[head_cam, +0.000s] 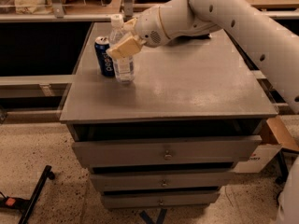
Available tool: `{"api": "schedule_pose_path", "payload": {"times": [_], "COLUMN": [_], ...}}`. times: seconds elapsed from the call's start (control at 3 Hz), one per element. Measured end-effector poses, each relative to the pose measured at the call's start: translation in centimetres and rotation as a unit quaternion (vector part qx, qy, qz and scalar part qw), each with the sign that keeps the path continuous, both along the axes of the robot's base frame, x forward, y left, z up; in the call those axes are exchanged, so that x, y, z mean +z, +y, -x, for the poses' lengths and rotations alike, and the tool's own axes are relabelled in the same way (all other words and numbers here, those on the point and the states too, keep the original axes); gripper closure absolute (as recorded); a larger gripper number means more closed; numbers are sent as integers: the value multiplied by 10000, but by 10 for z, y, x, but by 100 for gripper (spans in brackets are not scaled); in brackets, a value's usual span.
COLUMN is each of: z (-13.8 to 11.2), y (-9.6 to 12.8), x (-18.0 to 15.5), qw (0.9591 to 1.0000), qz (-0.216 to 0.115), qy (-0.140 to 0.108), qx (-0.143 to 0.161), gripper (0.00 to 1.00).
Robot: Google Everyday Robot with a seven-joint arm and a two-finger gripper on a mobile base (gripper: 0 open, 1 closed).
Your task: Move blue plastic bottle near pepsi can
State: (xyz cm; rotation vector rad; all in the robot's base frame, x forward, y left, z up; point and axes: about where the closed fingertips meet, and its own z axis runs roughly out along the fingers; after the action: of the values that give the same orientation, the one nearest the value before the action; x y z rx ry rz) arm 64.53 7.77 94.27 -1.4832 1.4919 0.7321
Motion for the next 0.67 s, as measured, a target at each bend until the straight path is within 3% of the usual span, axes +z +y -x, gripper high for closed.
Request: {"api": "schedule_pose_path", "payload": {"times": [0.33,0.67], "z": [1,1], "y": [3,5], "x": [-1,-2], "qw": [10000,10000], "qz": [-2,-2], "qy": [8,16], "qx": [22,44], "gripper": [12,0]}}
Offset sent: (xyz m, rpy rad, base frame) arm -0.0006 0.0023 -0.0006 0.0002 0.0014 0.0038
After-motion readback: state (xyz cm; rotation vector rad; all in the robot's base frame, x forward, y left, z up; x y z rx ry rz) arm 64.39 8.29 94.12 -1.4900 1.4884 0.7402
